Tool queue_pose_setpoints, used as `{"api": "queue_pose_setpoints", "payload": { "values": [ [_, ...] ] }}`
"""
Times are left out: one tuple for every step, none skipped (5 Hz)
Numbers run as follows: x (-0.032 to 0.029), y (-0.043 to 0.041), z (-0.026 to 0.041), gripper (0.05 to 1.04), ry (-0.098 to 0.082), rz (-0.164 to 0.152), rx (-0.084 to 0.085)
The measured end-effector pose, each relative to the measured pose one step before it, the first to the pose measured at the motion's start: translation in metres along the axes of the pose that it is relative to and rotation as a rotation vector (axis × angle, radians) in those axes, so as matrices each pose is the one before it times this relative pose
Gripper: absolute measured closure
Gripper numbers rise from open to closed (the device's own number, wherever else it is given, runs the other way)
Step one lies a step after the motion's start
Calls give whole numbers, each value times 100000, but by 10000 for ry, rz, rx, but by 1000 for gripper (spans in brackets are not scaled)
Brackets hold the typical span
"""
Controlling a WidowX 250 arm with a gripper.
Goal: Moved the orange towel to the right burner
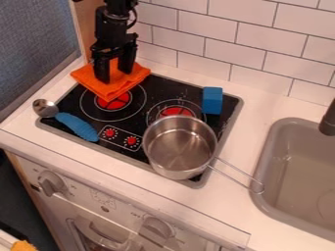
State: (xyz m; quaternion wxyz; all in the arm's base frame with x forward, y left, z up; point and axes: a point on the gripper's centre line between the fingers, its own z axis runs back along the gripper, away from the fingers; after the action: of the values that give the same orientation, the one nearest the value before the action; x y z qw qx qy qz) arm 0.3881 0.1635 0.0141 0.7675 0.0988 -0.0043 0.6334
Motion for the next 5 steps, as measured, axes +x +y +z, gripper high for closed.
{"api": "queue_pose_setpoints", "payload": {
  "values": [
    [-510,669,-350,83,70,81,61],
    [-877,843,116,83,5,201,-75],
    [-1602,864,77,81,116,-111,68],
    [-1530,717,110,83,20,-144,53],
    [-1279,131,235,83,-3,-114,-34]
  ]
}}
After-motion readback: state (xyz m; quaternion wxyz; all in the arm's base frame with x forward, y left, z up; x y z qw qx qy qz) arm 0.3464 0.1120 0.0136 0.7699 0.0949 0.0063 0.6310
